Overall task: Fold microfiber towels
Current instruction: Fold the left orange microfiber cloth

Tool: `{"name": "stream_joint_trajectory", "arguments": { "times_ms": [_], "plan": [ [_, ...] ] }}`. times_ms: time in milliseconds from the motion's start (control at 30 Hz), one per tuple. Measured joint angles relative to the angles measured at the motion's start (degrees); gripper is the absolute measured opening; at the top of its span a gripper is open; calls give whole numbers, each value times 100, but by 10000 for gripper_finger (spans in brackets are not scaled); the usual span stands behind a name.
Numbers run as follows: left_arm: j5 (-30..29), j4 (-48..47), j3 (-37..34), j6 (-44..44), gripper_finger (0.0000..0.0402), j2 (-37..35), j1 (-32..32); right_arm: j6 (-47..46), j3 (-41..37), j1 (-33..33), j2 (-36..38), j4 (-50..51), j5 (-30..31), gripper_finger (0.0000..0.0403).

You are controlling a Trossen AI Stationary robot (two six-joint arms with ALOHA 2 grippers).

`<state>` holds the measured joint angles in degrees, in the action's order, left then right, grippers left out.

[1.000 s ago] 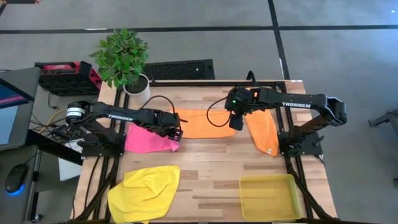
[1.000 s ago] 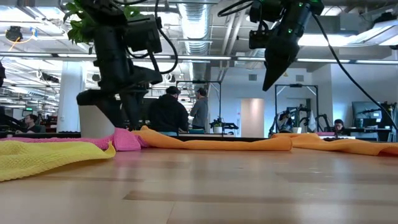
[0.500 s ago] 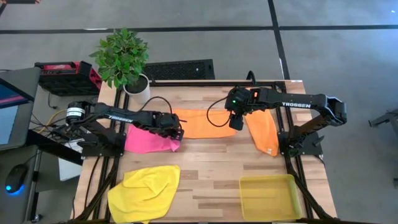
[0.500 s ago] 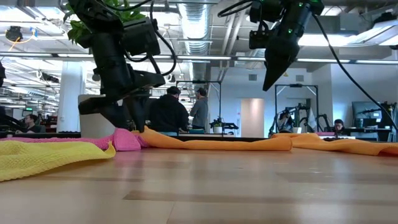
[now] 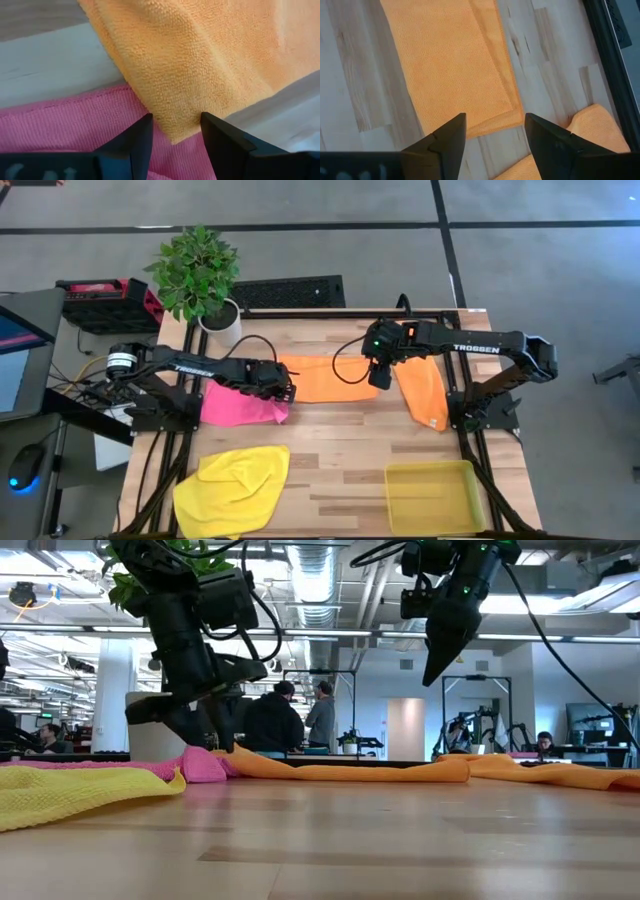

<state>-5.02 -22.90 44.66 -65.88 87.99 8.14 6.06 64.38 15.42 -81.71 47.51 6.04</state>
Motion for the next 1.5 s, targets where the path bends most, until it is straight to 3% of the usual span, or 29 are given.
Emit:
{"name": "stream_joint_trajectory", "arguments": {
  "times_ms": [200,467,767,1100,1500],
  "plan": [
    [340,153,0,26,128,353,22,0,0,0,0,-3,2,226],
    [161,395,66,210,9,168,55,-2,-2,7,-2,3,0,226],
    [98,72,336,517,21,-86,76,0,-2,7,-2,25,0,226],
    [131,71,345,279,26,-77,74,42,-4,7,-2,25,1,226],
    [133,160,345,180,117,-75,74,46,-4,7,-2,25,1,226]
  ]
}}
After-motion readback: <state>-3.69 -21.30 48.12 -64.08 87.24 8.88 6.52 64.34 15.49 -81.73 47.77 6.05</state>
